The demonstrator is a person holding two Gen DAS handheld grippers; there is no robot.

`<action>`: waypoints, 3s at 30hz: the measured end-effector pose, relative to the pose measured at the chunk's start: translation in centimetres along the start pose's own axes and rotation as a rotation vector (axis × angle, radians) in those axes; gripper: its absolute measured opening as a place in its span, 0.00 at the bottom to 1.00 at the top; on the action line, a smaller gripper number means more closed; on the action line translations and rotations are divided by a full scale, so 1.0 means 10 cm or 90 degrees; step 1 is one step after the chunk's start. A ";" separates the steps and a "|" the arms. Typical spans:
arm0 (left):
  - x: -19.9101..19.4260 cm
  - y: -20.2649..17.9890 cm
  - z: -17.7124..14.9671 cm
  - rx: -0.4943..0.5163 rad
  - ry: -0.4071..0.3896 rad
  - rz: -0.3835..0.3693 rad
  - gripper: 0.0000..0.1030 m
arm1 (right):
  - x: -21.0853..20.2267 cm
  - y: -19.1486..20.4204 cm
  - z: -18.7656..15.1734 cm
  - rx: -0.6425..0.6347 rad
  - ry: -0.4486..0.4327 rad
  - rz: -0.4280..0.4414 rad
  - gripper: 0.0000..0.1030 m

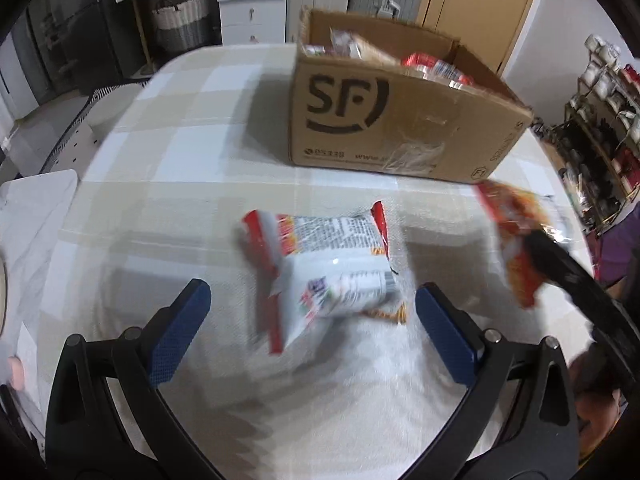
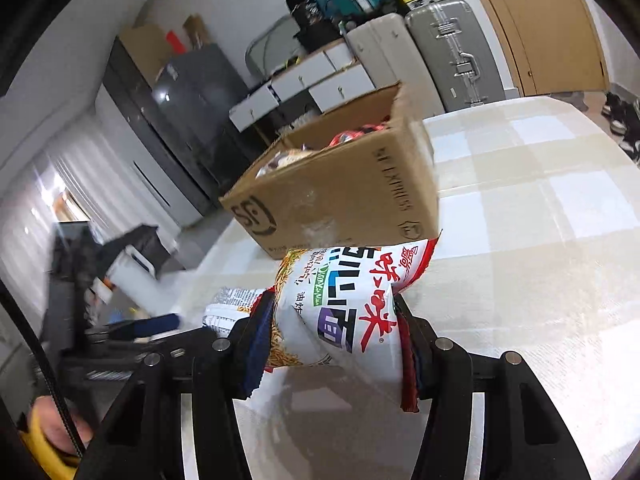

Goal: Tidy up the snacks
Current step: 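Lift both noodle bags and carry them over the box with both tools, then lower both noodle bags into the box, opening both tools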

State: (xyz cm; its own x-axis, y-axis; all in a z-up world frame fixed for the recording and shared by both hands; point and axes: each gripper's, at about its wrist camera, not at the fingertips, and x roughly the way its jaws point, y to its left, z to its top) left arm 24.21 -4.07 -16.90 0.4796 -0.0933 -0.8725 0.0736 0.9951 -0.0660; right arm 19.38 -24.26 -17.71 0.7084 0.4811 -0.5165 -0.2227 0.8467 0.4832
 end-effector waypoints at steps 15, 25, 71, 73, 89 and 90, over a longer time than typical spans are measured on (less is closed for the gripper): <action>0.27 -0.07 0.01 -0.004 0.002 -0.028 0.57 | -0.04 -0.25 -0.03 0.069 -0.010 0.051 0.53; -0.27 0.08 -0.20 0.020 -0.056 -0.053 0.52 | -0.12 -0.14 -0.03 0.054 -0.031 0.051 0.53; -2.64 0.47 -0.78 0.050 -0.311 -0.124 0.53 | -1.68 1.48 -0.16 -0.122 -0.129 0.078 0.53; -2.66 0.46 -0.68 0.054 -0.314 -0.125 0.53 | -1.65 1.52 -0.04 -0.139 -0.132 0.075 0.53; -2.02 0.18 0.95 0.077 -0.270 -0.118 0.53 | -1.10 1.51 1.47 -0.174 -0.143 0.062 0.53; -1.92 0.13 1.07 0.077 -0.265 -0.117 0.53 | -1.04 1.48 1.57 -0.173 -0.140 0.059 0.53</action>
State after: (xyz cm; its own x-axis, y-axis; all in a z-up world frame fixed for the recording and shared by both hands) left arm 24.45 -1.33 4.99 0.7569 -0.2967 -0.5823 0.2792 0.9524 -0.1223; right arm 19.24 -20.24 5.91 0.7973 0.5236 -0.3003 -0.4418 0.8452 0.3008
